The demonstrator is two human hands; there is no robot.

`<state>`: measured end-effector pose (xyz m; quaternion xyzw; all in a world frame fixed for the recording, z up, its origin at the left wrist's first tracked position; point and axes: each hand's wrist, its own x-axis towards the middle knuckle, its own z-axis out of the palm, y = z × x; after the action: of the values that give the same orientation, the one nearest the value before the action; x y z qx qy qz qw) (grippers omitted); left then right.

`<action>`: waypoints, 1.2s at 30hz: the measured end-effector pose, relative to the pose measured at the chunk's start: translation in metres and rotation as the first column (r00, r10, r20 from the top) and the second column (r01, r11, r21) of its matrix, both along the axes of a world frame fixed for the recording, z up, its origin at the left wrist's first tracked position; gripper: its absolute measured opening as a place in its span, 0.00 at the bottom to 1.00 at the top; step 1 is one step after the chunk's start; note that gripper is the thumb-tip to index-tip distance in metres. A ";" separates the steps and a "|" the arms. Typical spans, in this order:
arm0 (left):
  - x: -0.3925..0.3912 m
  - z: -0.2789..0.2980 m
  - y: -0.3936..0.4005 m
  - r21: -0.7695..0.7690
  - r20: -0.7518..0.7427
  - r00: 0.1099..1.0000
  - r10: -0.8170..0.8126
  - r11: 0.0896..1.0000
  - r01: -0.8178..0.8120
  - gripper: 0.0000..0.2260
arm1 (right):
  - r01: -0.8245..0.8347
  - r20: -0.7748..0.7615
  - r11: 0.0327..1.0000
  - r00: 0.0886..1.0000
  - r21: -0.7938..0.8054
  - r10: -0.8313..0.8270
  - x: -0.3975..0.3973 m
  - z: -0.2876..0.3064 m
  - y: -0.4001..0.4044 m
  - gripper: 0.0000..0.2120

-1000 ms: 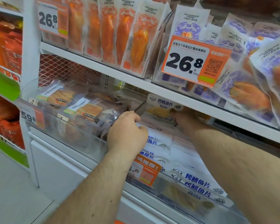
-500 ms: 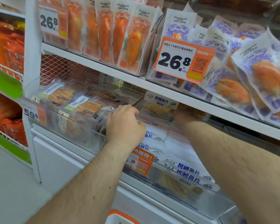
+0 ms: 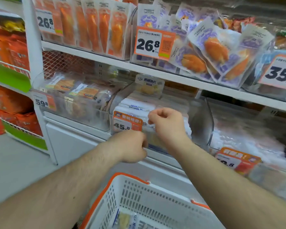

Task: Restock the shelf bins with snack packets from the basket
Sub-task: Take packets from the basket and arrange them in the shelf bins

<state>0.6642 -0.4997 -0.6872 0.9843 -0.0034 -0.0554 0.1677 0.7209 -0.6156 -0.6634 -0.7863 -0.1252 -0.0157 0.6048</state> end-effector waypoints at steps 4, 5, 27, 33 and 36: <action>-0.019 -0.022 -0.019 0.078 -0.238 0.963 -0.128 0.986 0.150 0.12 | 0.010 -0.062 1.000 0.998 0.005 -0.010 -0.024 -0.053 -0.014 0.10; -0.022 -0.029 -0.024 0.081 -0.293 0.945 -0.145 0.981 0.176 0.12 | 0.025 -0.082 0.999 0.996 -0.020 -0.027 -0.027 -0.070 -0.019 0.10; -0.015 -0.145 -0.056 0.057 -0.722 0.663 -0.198 0.938 0.342 0.17 | -0.767 -0.754 0.264 0.634 -0.585 0.173 -0.095 -0.394 -0.107 0.21; -0.009 -0.145 -0.064 0.048 -0.720 0.663 -0.203 0.939 0.340 0.07 | -0.776 -0.758 0.216 0.628 -0.592 0.177 -0.097 -0.405 -0.103 0.06; -0.010 -0.137 -0.064 0.042 -0.717 0.667 -0.204 0.942 0.333 0.17 | -0.804 -0.782 0.191 0.594 -0.564 0.190 -0.088 -0.391 -0.101 0.06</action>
<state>0.6540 -0.5637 -0.8245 0.8874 -0.0798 -0.4498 0.0622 0.6327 -0.7162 -1.0545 -0.8465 -0.1967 0.4916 0.0553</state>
